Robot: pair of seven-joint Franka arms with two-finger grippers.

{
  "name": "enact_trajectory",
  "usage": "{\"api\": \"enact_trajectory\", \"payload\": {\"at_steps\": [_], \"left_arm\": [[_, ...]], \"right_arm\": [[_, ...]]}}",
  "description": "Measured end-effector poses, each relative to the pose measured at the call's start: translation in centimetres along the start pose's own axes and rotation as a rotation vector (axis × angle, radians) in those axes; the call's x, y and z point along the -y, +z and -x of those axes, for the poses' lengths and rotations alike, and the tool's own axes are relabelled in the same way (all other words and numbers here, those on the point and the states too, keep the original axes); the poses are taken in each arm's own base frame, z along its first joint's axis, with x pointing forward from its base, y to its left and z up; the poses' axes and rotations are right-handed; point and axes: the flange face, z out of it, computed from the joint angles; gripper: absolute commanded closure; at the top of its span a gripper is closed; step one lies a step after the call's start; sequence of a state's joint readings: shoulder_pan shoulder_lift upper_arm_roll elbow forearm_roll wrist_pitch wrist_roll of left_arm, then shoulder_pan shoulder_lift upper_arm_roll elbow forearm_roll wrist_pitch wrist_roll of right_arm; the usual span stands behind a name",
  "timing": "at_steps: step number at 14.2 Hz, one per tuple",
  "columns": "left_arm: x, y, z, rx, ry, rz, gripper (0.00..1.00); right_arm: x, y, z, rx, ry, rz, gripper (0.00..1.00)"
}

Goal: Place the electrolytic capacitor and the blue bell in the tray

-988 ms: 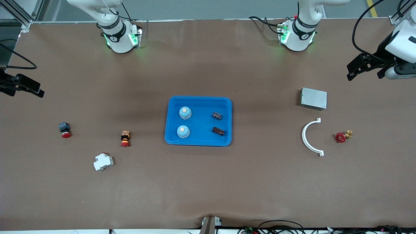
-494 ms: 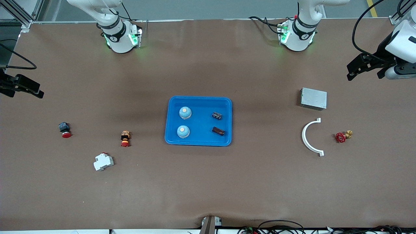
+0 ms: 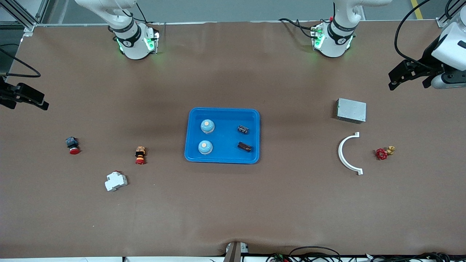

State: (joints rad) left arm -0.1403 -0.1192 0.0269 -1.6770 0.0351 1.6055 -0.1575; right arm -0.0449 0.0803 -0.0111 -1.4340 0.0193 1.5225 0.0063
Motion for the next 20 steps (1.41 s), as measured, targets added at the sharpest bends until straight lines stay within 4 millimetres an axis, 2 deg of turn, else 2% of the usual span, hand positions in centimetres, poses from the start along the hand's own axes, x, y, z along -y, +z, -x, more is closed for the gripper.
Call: {"api": "enact_trajectory", "payload": {"at_steps": [20], "left_arm": [[0.15, -0.79, -0.51, -0.019, -0.006, 0.003, 0.00]], "right_arm": [[-0.26, -0.02, 0.00, 0.000, -0.018, -0.006, 0.00]]}}
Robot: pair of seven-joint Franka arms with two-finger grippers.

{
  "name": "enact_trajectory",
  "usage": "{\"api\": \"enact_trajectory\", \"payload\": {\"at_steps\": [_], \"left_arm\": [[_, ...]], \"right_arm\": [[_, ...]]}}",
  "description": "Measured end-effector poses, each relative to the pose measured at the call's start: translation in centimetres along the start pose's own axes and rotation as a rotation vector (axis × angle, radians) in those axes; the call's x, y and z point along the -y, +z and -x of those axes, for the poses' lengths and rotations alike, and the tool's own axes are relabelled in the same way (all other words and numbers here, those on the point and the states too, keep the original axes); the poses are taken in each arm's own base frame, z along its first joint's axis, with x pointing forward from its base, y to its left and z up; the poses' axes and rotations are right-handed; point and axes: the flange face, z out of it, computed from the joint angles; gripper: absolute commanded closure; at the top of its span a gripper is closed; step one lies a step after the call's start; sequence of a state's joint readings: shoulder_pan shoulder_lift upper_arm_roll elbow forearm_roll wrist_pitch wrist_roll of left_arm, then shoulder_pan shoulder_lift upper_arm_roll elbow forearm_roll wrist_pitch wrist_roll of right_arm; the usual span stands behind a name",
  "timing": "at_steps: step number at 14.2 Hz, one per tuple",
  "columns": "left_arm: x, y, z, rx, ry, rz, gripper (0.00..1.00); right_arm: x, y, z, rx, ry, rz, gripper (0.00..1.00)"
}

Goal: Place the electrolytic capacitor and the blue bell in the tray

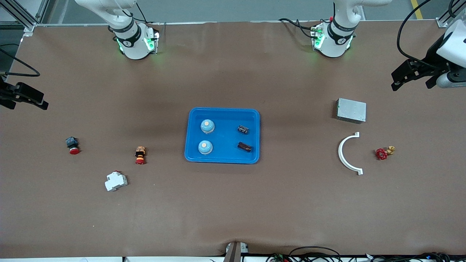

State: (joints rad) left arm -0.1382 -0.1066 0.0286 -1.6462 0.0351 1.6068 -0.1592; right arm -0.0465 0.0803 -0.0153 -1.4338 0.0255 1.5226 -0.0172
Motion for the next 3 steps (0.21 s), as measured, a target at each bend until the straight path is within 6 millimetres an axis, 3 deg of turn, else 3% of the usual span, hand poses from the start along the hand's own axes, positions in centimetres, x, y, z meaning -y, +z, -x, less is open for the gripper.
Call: {"api": "enact_trajectory", "payload": {"at_steps": [3], "left_arm": [[0.02, 0.14, -0.11, 0.002, -0.001, 0.000, 0.00]], "right_arm": [[-0.07, 0.00, 0.00, 0.000, 0.001, 0.000, 0.00]]}}
